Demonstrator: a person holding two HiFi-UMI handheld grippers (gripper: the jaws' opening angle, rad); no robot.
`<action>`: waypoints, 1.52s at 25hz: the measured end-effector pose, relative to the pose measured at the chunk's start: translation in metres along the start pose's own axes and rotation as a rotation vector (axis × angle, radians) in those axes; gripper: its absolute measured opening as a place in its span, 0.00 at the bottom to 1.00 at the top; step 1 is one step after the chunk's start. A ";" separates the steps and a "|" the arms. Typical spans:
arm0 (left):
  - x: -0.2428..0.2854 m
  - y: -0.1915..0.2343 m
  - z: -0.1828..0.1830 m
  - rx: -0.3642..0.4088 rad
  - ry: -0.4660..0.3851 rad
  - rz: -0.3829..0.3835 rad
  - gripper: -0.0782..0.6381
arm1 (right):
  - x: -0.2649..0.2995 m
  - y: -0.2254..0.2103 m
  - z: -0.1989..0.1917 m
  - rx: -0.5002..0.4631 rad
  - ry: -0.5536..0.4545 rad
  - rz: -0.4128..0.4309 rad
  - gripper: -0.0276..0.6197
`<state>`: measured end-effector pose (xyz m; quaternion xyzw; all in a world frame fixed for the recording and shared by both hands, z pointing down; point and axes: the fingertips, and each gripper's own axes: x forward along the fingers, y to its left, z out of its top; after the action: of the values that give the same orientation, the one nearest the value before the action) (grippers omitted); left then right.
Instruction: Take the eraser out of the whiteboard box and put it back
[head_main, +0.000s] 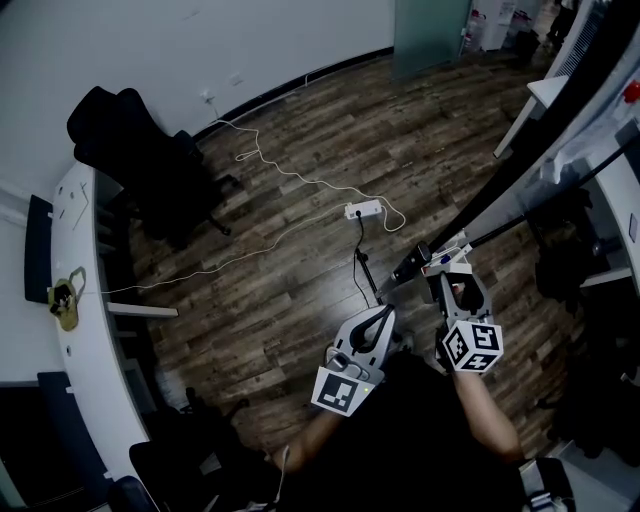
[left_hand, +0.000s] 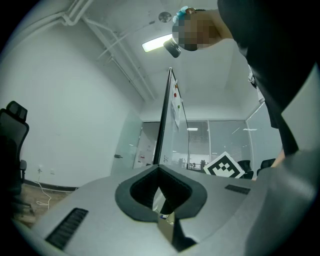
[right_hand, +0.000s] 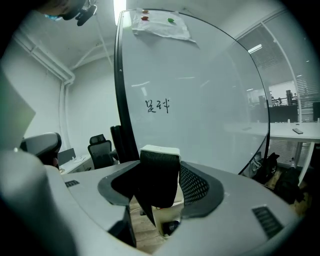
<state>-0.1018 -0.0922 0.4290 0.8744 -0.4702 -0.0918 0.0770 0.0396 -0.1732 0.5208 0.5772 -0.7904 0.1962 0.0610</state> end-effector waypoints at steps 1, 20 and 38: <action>-0.005 0.000 0.001 -0.003 -0.004 -0.004 0.12 | -0.004 0.003 0.002 -0.001 -0.008 -0.004 0.42; -0.042 -0.040 -0.002 -0.016 -0.016 -0.083 0.12 | -0.100 0.015 0.011 0.012 -0.096 -0.043 0.42; -0.067 -0.146 -0.022 -0.006 0.031 0.000 0.12 | -0.213 -0.001 -0.003 -0.004 -0.142 0.092 0.42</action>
<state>-0.0150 0.0448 0.4238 0.8754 -0.4688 -0.0798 0.0867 0.1094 0.0172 0.4546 0.5524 -0.8189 0.1557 -0.0031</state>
